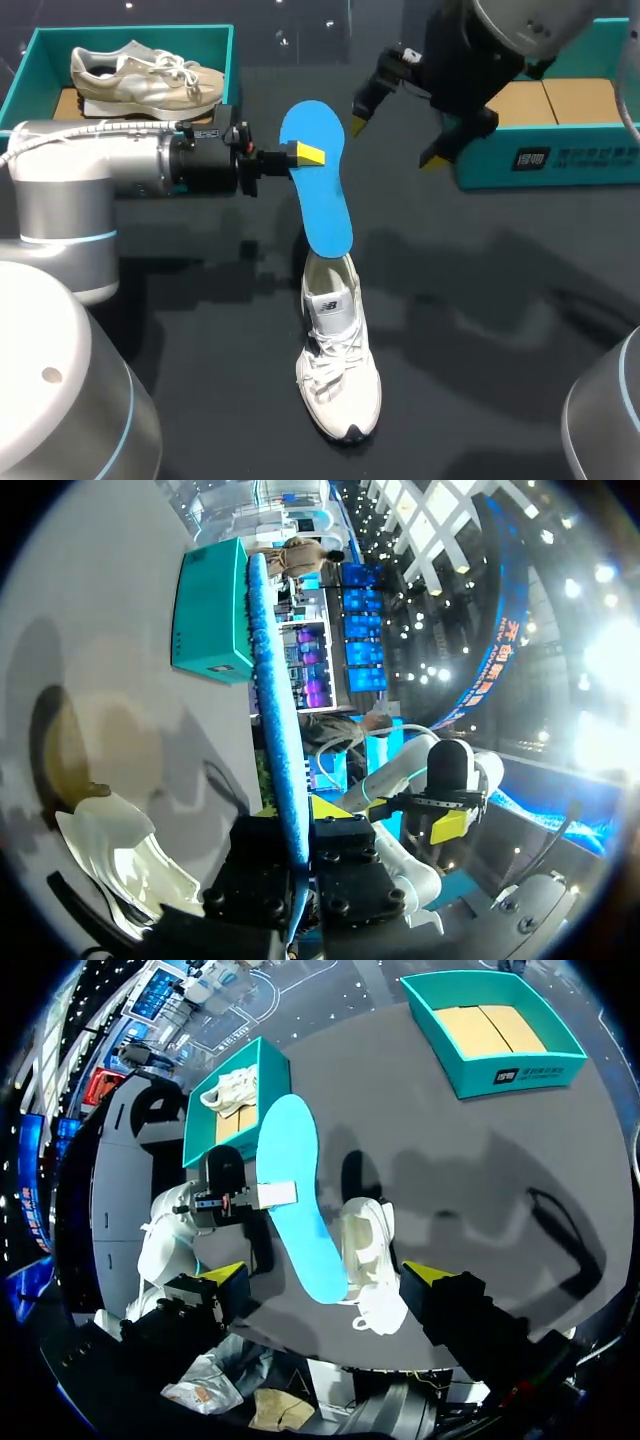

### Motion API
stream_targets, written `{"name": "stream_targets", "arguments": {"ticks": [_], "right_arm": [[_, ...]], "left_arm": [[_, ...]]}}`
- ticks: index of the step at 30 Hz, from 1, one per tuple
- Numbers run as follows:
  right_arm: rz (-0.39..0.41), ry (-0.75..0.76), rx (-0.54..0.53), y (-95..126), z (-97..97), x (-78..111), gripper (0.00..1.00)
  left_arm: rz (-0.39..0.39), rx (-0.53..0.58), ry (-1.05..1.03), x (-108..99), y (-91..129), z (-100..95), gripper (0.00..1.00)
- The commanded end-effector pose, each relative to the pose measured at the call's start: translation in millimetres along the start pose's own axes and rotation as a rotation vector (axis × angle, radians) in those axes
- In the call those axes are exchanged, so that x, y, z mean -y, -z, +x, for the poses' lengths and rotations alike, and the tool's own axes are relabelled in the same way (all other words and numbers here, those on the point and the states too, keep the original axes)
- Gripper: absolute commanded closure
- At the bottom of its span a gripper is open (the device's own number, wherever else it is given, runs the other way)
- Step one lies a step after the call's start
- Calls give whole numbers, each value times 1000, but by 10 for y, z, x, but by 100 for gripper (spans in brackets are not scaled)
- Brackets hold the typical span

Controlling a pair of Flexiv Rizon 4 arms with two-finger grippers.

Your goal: Take the shoe out of the shoebox, open the shoe tongue, remove and reinsert the insole, then place the shoe into the shoebox

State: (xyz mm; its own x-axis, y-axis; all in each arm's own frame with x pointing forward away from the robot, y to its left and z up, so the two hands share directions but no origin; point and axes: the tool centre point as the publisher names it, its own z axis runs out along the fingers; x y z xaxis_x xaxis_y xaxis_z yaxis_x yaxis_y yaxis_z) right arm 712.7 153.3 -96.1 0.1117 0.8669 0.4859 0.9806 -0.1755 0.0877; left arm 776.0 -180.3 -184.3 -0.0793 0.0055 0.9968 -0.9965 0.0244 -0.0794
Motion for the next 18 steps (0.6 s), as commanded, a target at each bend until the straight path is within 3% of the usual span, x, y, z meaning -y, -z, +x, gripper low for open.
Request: {"name": "stream_targets", "arguments": {"ticks": [1,8,18], "right_arm": [[0,-2,-441,-7,-104,8,0],[51,4,-520,-38,-166,-65,0],[40,14,-648,-123,-264,-78,0]], "left_arm": [[0,-1,0,0,-7,-8,100],[0,-1,0,0,-7,-8,100],[0,-1,0,0,-7,-8,100]]}}
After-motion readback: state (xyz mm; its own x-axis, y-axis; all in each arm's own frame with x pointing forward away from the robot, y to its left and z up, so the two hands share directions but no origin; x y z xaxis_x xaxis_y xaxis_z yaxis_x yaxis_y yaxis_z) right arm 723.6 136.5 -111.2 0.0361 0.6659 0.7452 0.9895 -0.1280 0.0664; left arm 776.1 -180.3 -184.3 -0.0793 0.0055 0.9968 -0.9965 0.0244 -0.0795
